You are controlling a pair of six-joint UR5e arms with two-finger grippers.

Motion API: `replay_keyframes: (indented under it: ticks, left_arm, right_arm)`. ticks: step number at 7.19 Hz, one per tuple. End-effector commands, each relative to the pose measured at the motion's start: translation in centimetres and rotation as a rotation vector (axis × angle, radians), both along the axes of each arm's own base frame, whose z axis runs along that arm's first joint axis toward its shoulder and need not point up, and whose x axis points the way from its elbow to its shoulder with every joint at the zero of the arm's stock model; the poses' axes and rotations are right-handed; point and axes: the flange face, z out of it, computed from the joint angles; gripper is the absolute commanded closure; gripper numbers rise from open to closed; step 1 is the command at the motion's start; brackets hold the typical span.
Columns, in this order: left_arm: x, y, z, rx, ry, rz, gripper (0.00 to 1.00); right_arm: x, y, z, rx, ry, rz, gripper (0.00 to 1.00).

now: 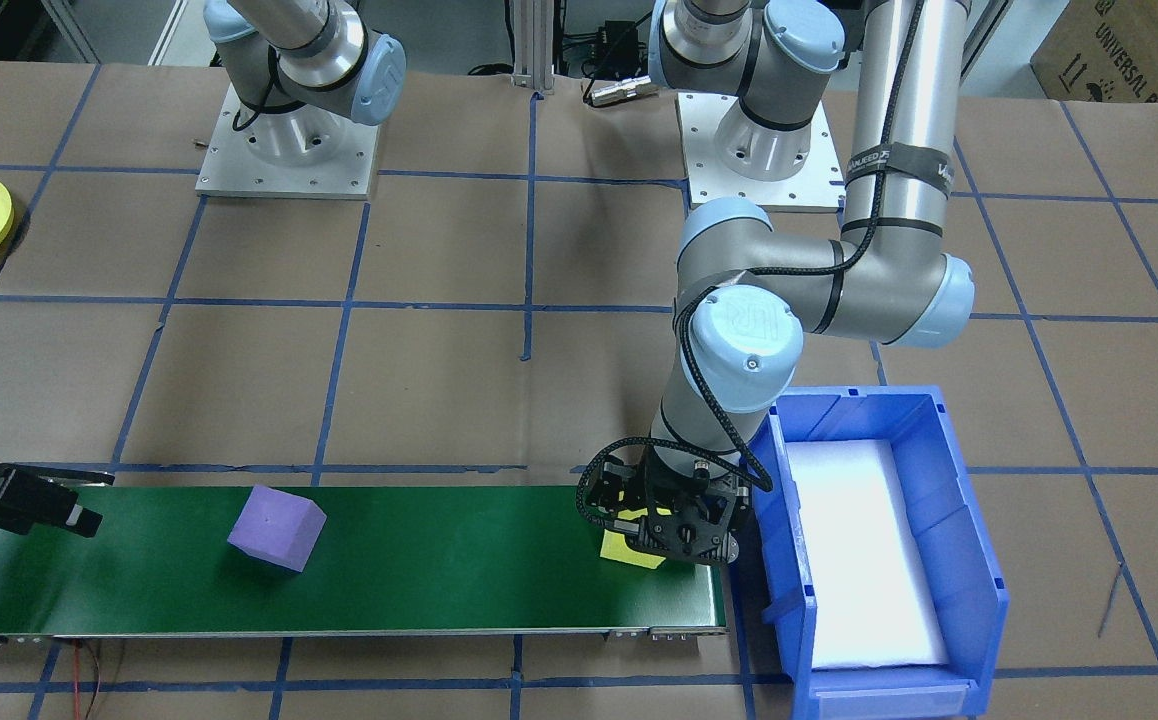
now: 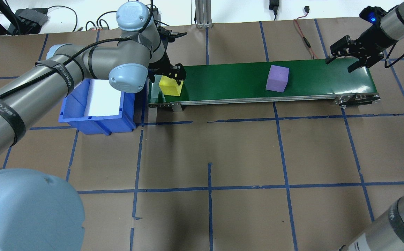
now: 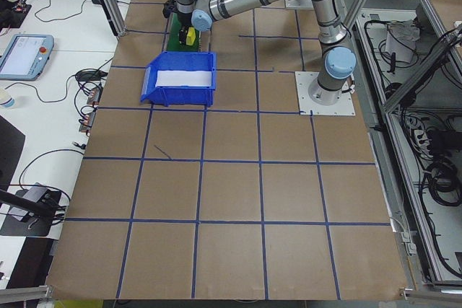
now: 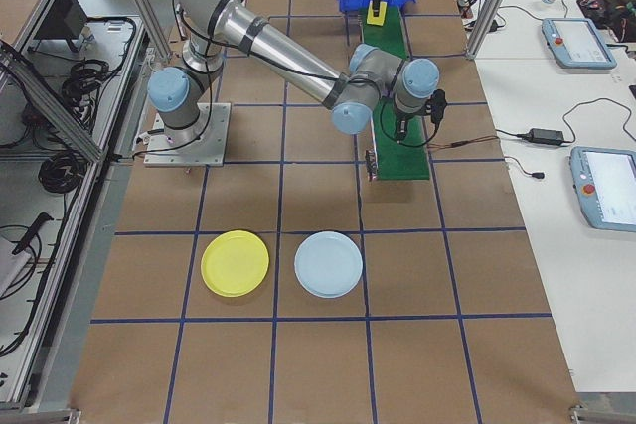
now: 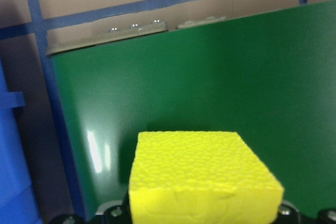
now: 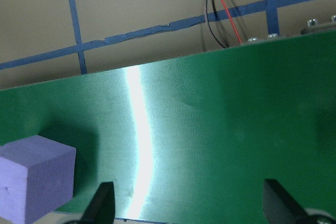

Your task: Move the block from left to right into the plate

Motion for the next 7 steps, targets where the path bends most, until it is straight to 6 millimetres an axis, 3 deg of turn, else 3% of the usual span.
replay_keyframes:
  ticks: [1, 4, 6, 7]
  left_arm:
    - [0.2, 3.6, 7.2, 0.043, 0.026, 0.006, 0.0]
    - [1.6, 10.8, 18.6, 0.055, 0.019, 0.013, 0.0]
    - [1.9, 17.6, 23.0, 0.084, 0.004, -0.006, 0.0]
    - [2.5, 19.8, 24.4, 0.073, 0.005, -0.01, 0.0]
  right_arm:
    - [0.0, 0.0, -0.2, 0.001, 0.0, 0.0, 0.0]
    - [0.0, 0.0, -0.2, 0.001, 0.0, 0.0, 0.0]
    - [0.0, 0.1, -0.2, 0.003, -0.001, -0.001, 0.0]
    - [0.0, 0.1, -0.1, 0.003, -0.001, -0.004, 0.0]
